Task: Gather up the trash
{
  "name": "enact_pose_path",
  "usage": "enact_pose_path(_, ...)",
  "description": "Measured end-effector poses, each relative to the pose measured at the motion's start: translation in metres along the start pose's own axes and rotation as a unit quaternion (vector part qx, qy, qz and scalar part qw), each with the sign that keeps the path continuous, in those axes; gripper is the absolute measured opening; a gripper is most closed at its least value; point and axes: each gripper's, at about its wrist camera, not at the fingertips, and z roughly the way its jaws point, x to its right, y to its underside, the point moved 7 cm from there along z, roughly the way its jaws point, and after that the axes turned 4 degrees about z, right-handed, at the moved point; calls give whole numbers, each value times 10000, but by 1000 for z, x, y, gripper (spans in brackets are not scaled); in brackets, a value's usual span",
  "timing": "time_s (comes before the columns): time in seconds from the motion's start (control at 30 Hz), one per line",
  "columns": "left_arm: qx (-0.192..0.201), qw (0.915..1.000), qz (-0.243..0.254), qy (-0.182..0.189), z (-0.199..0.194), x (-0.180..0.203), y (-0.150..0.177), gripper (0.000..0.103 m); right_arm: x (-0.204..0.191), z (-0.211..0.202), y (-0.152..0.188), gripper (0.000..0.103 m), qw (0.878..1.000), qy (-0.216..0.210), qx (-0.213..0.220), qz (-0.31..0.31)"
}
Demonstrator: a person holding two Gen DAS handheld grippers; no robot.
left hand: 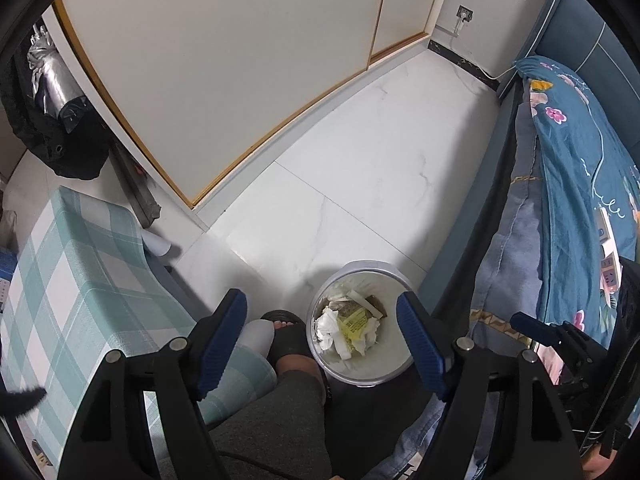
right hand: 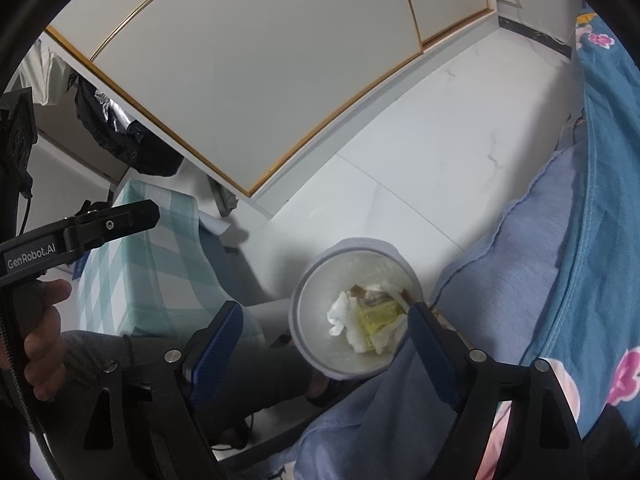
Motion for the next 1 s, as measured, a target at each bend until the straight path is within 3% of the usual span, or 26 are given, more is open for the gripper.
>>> enact_pose_path(1.0,-145,9996,-249,75,10,-7,13,74,0,-4,2,85,9998,169,67,-66)
